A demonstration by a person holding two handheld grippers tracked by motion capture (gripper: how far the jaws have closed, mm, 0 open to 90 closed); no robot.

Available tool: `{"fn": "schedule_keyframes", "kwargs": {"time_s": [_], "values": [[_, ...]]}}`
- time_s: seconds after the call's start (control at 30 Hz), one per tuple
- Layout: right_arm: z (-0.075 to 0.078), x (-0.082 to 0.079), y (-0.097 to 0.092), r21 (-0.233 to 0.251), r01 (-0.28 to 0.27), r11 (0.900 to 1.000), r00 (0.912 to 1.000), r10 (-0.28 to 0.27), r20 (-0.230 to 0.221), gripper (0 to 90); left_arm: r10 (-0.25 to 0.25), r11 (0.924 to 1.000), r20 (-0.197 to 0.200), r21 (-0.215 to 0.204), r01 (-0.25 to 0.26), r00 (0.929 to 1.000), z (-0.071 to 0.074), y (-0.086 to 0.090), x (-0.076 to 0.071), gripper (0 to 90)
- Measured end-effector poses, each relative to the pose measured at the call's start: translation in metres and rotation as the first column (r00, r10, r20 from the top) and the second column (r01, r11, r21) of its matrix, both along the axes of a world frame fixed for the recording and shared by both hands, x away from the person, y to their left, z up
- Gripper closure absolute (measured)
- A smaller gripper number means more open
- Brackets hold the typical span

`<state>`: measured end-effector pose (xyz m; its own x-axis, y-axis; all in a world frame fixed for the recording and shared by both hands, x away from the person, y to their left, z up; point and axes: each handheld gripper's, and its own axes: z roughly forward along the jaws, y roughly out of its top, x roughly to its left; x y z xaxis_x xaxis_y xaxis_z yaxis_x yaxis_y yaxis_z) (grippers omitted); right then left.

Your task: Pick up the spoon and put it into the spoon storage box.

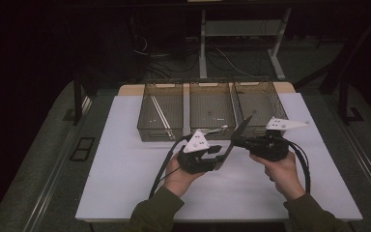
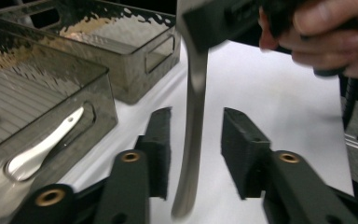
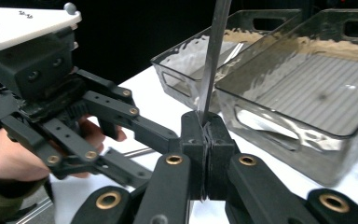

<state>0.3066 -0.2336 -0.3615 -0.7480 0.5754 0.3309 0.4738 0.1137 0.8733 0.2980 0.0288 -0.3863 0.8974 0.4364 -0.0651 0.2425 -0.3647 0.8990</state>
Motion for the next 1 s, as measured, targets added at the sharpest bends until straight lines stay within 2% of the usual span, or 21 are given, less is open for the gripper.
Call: {"fn": "schedule_keyframes", "kwargs": {"time_s": [0.13,0.3,0.53,0.63,0.77,0.87,0.93,1.0], "values": [[0.004,-0.001,-0.009,-0.018,0.029,0.9994,0.9994,-0.029,0.017,88.9,-0.022,0.9994,0.005,0.028,0.022,0.9997,-0.003,0.019,-0.002,52.7],[0.006,-0.001,-0.021,-0.028,0.061,0.9977,0.9980,-0.061,0.019,88.9,-0.034,0.9988,0.009,0.035,0.034,0.9994,-0.006,0.042,-0.005,45.2],[0.010,-0.001,-0.035,-0.024,0.099,0.9948,0.9950,-0.098,0.020,88.9,0.010,0.9999,-0.008,-0.001,-0.010,0.9999,-0.010,0.080,-0.012,36.5],[0.012,0.000,-0.042,-0.026,0.114,0.9931,0.9932,-0.113,0.026,88.8,0.033,0.9995,-0.009,-0.004,-0.033,0.9994,-0.014,0.099,-0.015,33.6],[0.021,0.002,-0.051,-0.041,0.137,0.9897,0.9898,-0.135,0.044,88.9,0.050,0.9986,-0.025,-0.015,-0.051,0.9984,-0.022,0.119,-0.021,27.9],[0.031,0.004,-0.059,-0.057,0.162,0.9852,0.9858,-0.158,0.055,88.8,0.055,0.9976,-0.043,-0.040,-0.057,0.9976,-0.028,0.127,-0.027,21.6],[0.039,0.005,-0.065,-0.074,0.181,0.9808,0.9822,-0.176,0.065,88.8,0.059,0.9974,-0.043,-0.039,-0.060,0.9974,-0.031,0.131,-0.030,17.4],[0.047,0.008,-0.070,-0.068,0.197,0.9780,0.9783,-0.192,0.078,88.9,0.056,0.9979,-0.033,-0.031,-0.057,0.9979,-0.034,0.133,-0.032,14.8]]}}
